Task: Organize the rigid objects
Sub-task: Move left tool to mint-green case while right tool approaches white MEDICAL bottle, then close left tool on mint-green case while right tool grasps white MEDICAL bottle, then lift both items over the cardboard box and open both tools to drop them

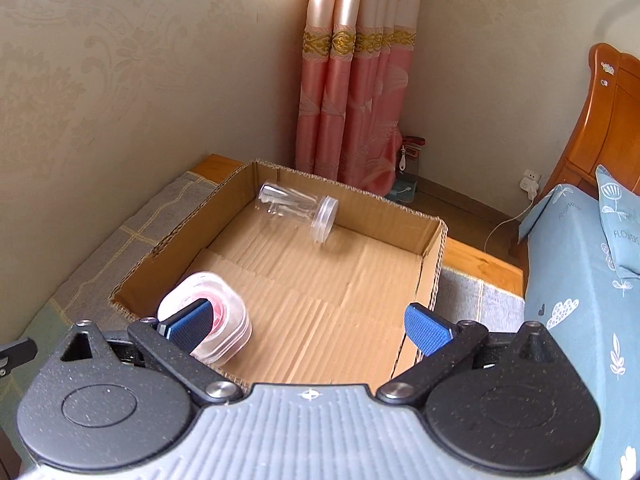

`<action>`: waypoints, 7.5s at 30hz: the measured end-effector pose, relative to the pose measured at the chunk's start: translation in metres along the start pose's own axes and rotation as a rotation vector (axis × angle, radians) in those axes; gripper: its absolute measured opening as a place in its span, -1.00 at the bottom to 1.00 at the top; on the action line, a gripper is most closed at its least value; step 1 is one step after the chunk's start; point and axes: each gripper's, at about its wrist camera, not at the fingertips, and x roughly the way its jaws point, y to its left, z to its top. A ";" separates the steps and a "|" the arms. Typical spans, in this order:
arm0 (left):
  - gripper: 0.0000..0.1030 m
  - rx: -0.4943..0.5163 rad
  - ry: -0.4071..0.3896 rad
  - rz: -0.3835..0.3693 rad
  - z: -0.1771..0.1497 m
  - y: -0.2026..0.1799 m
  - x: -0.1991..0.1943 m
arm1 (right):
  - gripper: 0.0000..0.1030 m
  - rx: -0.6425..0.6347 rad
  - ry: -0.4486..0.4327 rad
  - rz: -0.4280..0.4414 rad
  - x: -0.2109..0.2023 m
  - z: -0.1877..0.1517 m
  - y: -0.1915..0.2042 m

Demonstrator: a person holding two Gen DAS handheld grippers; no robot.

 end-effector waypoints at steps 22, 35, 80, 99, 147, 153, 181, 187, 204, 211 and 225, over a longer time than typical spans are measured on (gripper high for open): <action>0.98 0.061 0.150 -0.044 -0.049 -0.011 0.037 | 1.00 0.317 0.008 -0.139 -0.035 -0.162 -0.018; 0.99 0.029 0.220 -0.041 -0.064 -0.010 0.082 | 1.00 0.280 0.119 -0.198 -0.009 -0.207 -0.023; 0.86 0.083 0.192 -0.033 -0.043 -0.011 0.106 | 1.00 0.179 0.069 -0.123 -0.010 -0.217 -0.032; 0.78 0.040 0.187 -0.058 -0.041 -0.012 0.110 | 1.00 0.056 0.075 -0.172 0.008 -0.172 -0.073; 0.33 0.189 0.217 -0.110 -0.053 -0.022 0.073 | 0.73 0.156 0.145 -0.126 -0.024 -0.200 -0.039; 0.31 0.189 0.228 -0.122 -0.052 -0.021 0.075 | 0.80 0.138 0.146 -0.126 -0.018 -0.191 -0.038; 0.17 0.234 0.213 -0.118 -0.029 -0.028 0.036 | 0.71 -0.004 0.052 -0.093 -0.052 -0.146 -0.031; 0.17 0.244 0.164 -0.132 -0.003 -0.034 0.025 | 0.71 -0.044 -0.044 -0.053 -0.059 -0.100 -0.027; 0.17 0.293 0.042 -0.151 0.075 -0.063 0.038 | 0.99 0.012 -0.108 0.008 -0.003 -0.013 -0.034; 0.17 0.306 0.036 -0.168 0.101 -0.078 0.062 | 1.00 0.055 -0.100 -0.011 -0.027 -0.040 -0.032; 0.17 0.357 0.125 -0.177 0.135 -0.112 0.138 | 1.00 0.110 -0.145 -0.137 -0.086 -0.078 -0.018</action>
